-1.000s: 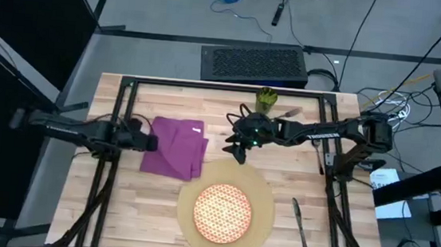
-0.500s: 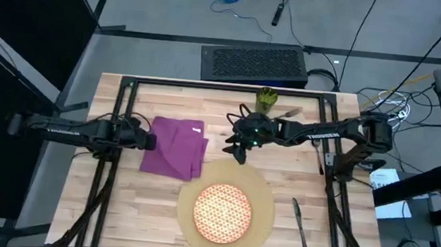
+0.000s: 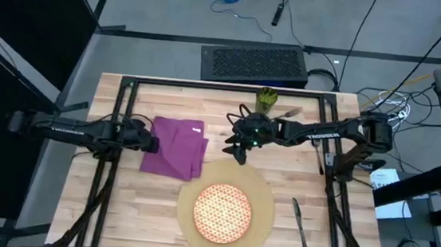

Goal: Set table place
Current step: Fold the purple table napkin, then move the purple table napkin to the left of the brown table mat

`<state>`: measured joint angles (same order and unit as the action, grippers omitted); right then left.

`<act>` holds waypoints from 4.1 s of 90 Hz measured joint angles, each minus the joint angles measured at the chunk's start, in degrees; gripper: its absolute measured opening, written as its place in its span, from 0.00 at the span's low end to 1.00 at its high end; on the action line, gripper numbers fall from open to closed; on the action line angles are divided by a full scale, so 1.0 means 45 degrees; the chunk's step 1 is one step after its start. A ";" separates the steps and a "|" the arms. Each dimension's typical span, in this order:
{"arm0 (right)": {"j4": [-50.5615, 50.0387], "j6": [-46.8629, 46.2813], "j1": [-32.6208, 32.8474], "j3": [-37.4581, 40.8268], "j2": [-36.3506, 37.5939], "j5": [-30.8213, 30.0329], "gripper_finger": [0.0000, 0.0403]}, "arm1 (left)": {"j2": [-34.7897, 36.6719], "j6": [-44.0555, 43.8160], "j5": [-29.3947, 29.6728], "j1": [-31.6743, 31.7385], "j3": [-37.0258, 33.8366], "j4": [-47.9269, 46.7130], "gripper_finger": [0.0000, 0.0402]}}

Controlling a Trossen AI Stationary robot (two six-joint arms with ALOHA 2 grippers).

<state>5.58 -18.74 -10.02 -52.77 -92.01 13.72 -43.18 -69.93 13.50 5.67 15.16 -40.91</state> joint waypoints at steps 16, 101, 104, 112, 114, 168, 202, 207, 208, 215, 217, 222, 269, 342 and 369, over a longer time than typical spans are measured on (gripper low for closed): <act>0.0006 0.0000 0.0000 -0.0002 0.0000 0.0022 0.49 | -0.1214 0.0107 0.0082 -0.0005 0.0024 0.0199 0.20; 0.0045 -0.0007 -0.0010 -0.0002 0.0015 0.0007 0.49 | -0.1043 0.3412 0.0482 -0.0015 0.2284 0.1769 0.00; 0.0036 -0.0005 -0.0034 -0.0002 0.0069 -0.0005 0.49 | -0.1077 0.3566 0.0527 -0.0015 0.2518 0.1702 0.00; 0.0019 -0.0005 -0.0143 -0.0002 0.0447 -0.0019 0.49 | -0.1444 0.3728 0.0577 -0.0015 0.3097 0.1694 0.00; 0.0005 -0.0001 -0.0188 -0.0002 0.0598 -0.0022 0.49 | -0.1559 0.3759 0.0578 -0.0015 0.3225 0.1705 0.00; -0.3193 0.0316 -0.0418 -0.0021 0.5352 -0.2533 0.49 | -0.9281 0.5190 -0.1819 -0.1071 0.6178 0.6225 0.00; -0.3510 -0.0017 -0.0418 -0.0016 0.4993 -0.2727 0.49 | -1.0793 0.4954 -0.1938 -0.1472 0.7198 0.9021 0.00; -0.3508 -0.0091 -0.0410 -0.0016 0.4993 -0.2720 0.49 | -1.0790 0.4950 -0.1939 -0.1440 0.7262 0.9758 0.00; -0.3510 -0.0113 -0.0408 -0.0016 0.4993 -0.2719 0.49 | -1.0781 0.4953 -0.1942 -0.1429 0.7283 0.9873 0.00; -0.3510 -0.0248 -0.0408 -0.0016 0.4993 -0.2710 0.49 | -1.0613 0.5000 -0.1952 -0.1366 0.7385 1.0136 0.00; -0.3501 -0.0257 -0.0408 -0.0016 0.4993 -0.2706 0.49 | -1.0571 0.5029 -0.1948 -0.1330 0.7445 1.0025 0.00; -0.3510 -0.0320 -0.0403 -0.0011 0.4993 -0.2705 0.49 | -1.0495 0.5188 -0.1948 -0.1242 0.7490 0.9548 0.00; -0.3462 -0.0325 -0.0164 -0.0007 0.4993 -0.2713 0.49 | -1.0729 0.6579 -0.3093 -0.1210 0.7451 0.9730 0.09; -0.3491 -0.0204 -0.0170 -0.0002 0.4988 -0.2798 0.49 | -1.0590 0.8196 -0.3158 -0.1207 0.7563 0.4507 0.33; -0.3500 -0.0207 -0.0169 -0.0002 0.4988 -0.2807 0.49 | -1.1967 0.8642 -0.2740 -0.1276 0.7577 0.3951 0.33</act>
<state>-10.17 -19.67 -10.78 -52.77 -69.56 1.08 -97.03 -31.04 1.16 -0.07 49.25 -23.13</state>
